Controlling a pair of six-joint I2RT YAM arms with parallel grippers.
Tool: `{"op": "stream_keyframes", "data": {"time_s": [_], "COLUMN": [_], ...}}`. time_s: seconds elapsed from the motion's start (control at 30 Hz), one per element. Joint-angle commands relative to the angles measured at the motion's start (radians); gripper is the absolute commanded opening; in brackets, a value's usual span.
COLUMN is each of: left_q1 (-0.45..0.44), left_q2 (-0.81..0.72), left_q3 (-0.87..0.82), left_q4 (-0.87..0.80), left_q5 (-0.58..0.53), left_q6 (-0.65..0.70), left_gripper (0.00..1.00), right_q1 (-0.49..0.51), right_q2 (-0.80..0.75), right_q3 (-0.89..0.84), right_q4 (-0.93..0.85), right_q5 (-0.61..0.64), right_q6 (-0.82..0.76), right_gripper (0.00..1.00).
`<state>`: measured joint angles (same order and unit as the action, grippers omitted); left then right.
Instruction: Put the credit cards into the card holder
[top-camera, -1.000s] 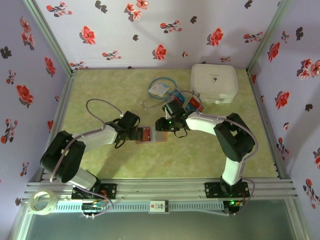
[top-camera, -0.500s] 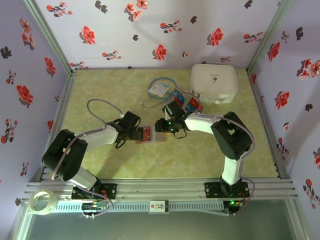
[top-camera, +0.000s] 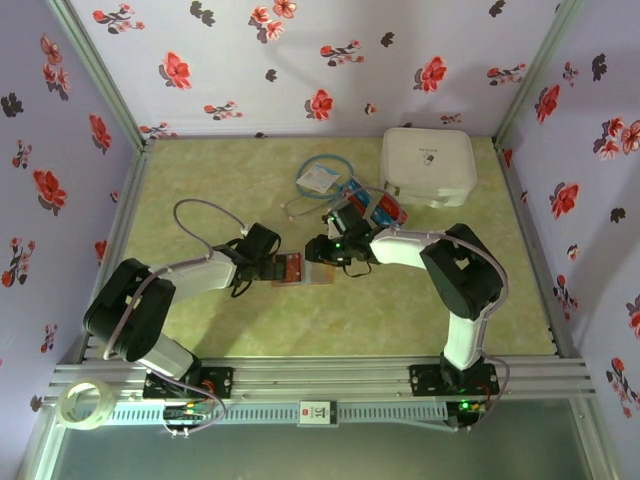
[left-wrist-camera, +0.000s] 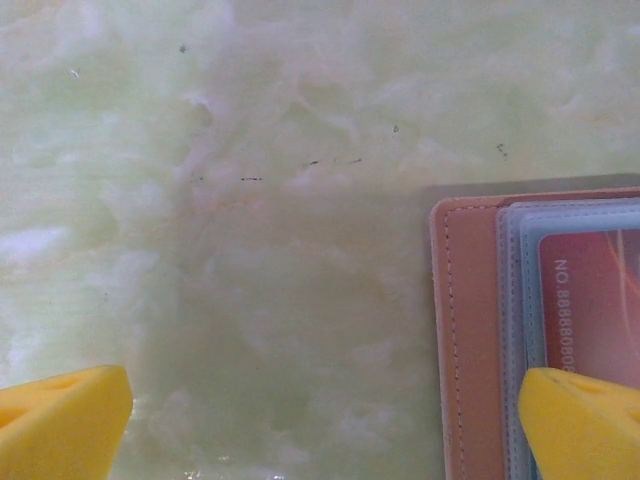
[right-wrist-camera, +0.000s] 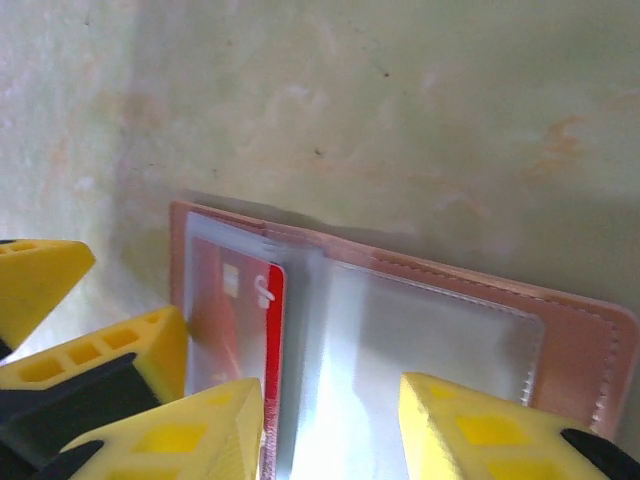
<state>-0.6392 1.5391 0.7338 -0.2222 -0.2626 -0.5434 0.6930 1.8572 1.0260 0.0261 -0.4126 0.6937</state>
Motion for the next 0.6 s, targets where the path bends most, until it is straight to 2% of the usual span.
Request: {"op": "stream_keyframes", "data": {"time_s": [0.0,0.27,0.57], "left_q1": [-0.007,-0.007,-0.004], "left_q2": [-0.001,-0.050,-0.080], "left_q3": [-0.024,-0.022,-0.030], "left_q4": [-0.017,-0.039,-0.061], "left_q5": [-0.025,-0.033,-0.051], "left_q6": [0.004,0.009,0.009], "left_gripper": [1.00,1.00,1.00], "right_q1": [0.000,-0.015,-0.015], "right_q2": [-0.019,-0.071,-0.067], "right_q3": [-0.017,0.002,0.021], "right_q4": [0.019,-0.127,-0.193], "right_q5": [-0.017,0.070,0.119], "right_q6": [0.017,-0.087,-0.132], "right_gripper": [0.41,0.41,0.41]}}
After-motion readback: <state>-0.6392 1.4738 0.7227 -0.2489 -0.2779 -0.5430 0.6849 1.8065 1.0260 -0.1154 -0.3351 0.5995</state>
